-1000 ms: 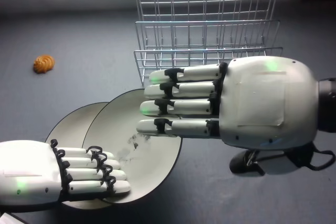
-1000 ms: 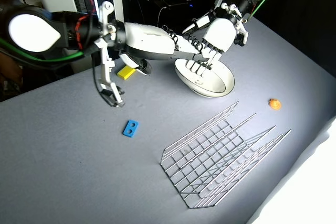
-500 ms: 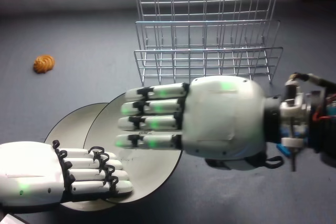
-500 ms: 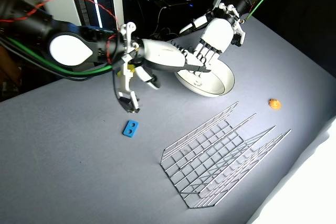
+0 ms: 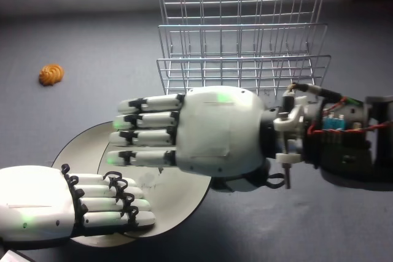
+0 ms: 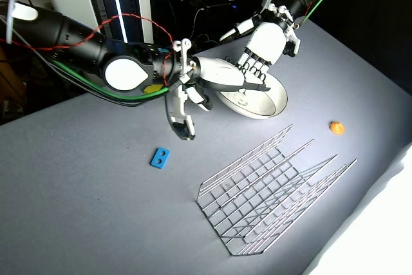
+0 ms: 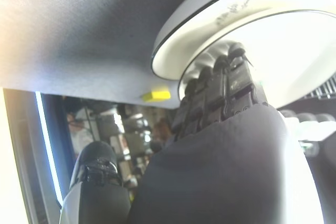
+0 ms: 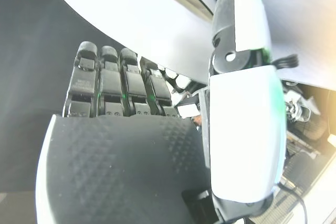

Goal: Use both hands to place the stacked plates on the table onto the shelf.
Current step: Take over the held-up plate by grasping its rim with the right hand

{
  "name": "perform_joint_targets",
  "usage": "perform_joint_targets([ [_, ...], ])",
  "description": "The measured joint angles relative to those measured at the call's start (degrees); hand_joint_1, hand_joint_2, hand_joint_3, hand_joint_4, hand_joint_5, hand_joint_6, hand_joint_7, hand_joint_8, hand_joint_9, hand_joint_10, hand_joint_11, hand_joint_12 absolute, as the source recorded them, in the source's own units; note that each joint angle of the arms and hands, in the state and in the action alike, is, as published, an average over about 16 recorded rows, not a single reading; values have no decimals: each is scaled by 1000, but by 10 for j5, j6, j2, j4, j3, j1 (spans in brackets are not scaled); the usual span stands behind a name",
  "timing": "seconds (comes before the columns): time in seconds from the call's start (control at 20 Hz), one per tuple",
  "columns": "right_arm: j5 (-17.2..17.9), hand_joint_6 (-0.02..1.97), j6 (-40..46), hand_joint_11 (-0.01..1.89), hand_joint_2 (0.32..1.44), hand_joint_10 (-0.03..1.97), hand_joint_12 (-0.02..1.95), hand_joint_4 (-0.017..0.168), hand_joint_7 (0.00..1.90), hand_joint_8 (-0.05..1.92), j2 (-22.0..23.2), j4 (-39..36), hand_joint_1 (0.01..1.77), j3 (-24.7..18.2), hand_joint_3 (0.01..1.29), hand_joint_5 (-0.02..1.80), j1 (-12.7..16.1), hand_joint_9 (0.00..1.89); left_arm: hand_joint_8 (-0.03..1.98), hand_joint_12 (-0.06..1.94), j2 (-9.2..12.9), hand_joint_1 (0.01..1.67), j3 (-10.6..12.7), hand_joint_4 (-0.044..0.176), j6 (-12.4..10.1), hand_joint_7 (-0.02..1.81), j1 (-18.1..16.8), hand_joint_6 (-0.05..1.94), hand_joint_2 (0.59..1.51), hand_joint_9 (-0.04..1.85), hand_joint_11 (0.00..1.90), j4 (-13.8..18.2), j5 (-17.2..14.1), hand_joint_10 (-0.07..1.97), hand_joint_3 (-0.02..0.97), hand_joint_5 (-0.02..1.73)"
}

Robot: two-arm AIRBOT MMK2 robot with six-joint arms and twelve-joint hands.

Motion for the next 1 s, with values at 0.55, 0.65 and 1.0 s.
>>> perform_joint_targets([
  [0.55, -14, 17, -21, 16, 942, 11, 571, 4, 103, 15, -60, 5, 1099, 51, 16, 109, 9, 75, -20, -5, -2, 17, 3, -8, 0, -15, 2, -27, 1094, -17, 13, -2, -2, -20, 14, -10],
  [0.65, -16, 17, -22, 15, 942, 22, 718, 4, 153, 14, -63, 5, 1099, 55, 16, 158, 9, 121, -19, -7, -2, 17, 3, -8, 0, -15, 2, -27, 1092, -18, 13, -3, -3, -20, 14, -9],
  [1.0, -14, 51, -26, 188, 959, 82, 1032, 2, 458, 21, -66, 5, 1116, 57, 16, 424, 12, 435, -19, -7, -2, 17, 5, -8, 0, -15, 2, -27, 1091, -17, 13, -4, -5, -20, 14, -10],
])
